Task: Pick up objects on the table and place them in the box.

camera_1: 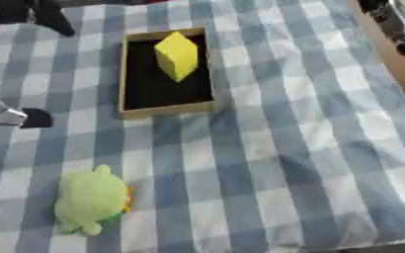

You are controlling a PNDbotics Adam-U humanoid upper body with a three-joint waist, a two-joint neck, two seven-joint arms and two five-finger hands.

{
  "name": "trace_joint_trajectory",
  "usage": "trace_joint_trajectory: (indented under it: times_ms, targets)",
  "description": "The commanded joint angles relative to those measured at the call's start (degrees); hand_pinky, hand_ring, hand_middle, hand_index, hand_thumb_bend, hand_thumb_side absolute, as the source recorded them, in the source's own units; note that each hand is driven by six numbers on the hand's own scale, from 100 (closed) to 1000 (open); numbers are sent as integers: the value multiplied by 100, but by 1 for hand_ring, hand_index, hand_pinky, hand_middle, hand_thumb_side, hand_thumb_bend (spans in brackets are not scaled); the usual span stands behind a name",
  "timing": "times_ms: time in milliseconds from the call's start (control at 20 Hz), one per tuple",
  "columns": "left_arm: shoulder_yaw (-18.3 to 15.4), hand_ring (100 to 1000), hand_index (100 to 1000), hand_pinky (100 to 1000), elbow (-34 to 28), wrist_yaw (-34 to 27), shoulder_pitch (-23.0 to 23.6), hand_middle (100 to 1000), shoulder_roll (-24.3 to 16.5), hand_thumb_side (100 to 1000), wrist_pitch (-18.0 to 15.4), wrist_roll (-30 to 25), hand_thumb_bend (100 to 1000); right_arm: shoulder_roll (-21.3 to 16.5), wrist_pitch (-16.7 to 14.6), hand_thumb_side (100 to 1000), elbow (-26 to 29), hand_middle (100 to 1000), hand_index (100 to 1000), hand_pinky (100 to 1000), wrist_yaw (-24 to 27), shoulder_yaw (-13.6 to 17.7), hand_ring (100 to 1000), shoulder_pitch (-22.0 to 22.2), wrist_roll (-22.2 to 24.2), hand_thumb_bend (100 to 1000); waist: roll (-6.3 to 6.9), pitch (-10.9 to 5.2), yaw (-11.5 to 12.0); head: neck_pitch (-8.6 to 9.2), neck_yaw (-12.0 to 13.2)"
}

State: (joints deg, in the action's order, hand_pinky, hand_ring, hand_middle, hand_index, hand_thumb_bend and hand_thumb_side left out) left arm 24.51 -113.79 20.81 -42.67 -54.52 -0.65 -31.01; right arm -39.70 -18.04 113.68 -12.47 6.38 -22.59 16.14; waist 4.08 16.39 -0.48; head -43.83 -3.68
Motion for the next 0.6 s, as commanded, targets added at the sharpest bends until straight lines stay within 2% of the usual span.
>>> trace_joint_trajectory:
  times_ms: [50, 400, 600]
  targets:
    - [-41, 934, 874, 917, -80, -165, 137, 791, -368, 521, -117, 43, 599, -193, 7, 946, 91, 696, 777, 571, -26, 75, 717, -44, -28, 100, -42, -121, 20, -29, 43]
    - [-64, 940, 873, 911, -80, -302, 561, 789, -302, 565, 71, 110, 552, -168, 10, 946, 91, 696, 777, 572, -22, 80, 717, -33, -31, 100, -102, -125, 59, -29, 296]
    - [14, 945, 880, 906, -80, -417, 721, 794, -158, 612, 249, 142, 521, -146, 16, 945, 91, 696, 777, 571, -14, 81, 716, -18, -27, 100, -118, -133, 86, -29, 345]
